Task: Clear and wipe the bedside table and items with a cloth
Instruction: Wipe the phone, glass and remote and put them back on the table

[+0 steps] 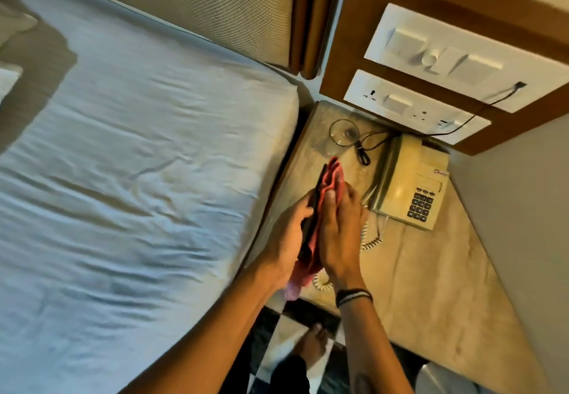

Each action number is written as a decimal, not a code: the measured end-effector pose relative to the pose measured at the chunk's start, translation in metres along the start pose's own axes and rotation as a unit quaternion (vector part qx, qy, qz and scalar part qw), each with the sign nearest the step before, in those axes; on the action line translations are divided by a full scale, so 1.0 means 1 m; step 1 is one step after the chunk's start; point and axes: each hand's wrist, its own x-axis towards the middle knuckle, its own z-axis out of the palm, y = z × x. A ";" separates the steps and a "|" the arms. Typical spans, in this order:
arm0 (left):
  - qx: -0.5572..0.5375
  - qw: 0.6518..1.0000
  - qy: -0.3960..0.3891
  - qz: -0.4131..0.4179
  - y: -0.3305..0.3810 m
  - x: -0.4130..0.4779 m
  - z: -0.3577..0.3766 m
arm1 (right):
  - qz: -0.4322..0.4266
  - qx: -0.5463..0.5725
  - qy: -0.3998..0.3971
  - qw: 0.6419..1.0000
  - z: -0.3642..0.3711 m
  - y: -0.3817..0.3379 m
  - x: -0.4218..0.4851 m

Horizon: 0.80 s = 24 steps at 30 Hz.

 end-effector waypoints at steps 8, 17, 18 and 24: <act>-0.011 0.998 0.040 -0.042 -0.016 -0.001 -0.010 | -0.069 -0.107 0.015 0.992 -0.010 0.002 -0.013; -0.134 0.990 -0.037 -0.037 -0.001 0.017 -0.010 | -0.084 0.005 0.008 0.996 0.000 0.002 -0.068; -0.124 0.991 -0.045 -0.031 -0.004 0.018 -0.012 | -0.047 0.050 0.032 0.997 -0.006 0.006 -0.069; -0.003 1.000 -0.006 -0.002 -0.014 0.024 -0.012 | -0.079 -0.024 0.111 0.990 -0.028 0.009 -0.051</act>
